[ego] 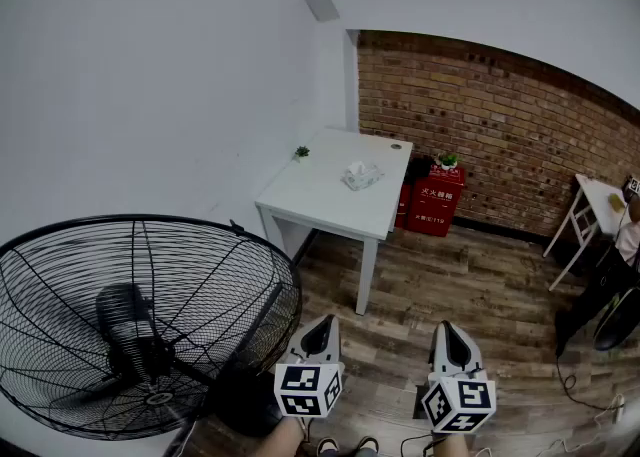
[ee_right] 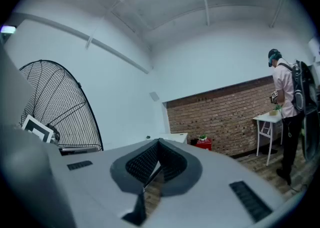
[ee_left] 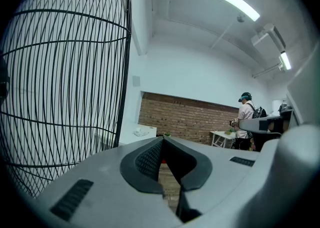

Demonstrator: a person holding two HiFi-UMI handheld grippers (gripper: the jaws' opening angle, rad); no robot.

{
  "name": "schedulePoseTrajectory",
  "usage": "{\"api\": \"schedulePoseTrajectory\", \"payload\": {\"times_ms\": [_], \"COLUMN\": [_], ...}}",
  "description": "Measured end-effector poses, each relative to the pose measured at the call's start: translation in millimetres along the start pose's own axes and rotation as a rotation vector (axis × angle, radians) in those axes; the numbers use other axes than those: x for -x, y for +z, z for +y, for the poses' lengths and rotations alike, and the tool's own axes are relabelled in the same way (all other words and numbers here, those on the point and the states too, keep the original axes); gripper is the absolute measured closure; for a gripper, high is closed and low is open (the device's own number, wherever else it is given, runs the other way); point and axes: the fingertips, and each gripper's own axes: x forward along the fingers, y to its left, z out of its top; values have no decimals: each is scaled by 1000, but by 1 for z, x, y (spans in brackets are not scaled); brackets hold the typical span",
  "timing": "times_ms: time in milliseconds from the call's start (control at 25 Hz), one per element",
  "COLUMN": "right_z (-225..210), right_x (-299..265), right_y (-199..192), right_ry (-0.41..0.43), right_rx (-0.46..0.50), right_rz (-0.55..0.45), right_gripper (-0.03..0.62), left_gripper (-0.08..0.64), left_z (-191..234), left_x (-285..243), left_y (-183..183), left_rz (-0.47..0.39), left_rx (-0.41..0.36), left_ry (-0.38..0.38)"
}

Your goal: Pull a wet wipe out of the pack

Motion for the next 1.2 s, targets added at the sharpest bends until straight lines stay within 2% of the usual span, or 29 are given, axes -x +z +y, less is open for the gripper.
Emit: {"api": "schedulePoseTrajectory", "payload": {"times_ms": [320, 520, 680, 1200], "right_z": [-1, 2, 4, -3], "right_x": [-1, -2, -4, -8], "right_y": [0, 0, -3, -2], "right_ry": [7, 29, 29, 15], "right_rx": [5, -31, -12, 13], "right_rz": [-2, -12, 1, 12], "right_gripper": [592, 591, 589, 503], "left_gripper": [560, 560, 560, 560], "left_z": [-3, -3, -3, -10], "left_x": [-2, -2, -2, -7], "left_y": [2, 3, 2, -1], "left_rz": [-7, -7, -5, 1], "left_rx": [-3, -3, 1, 3], "left_ry": [-3, -3, -4, -7]}}
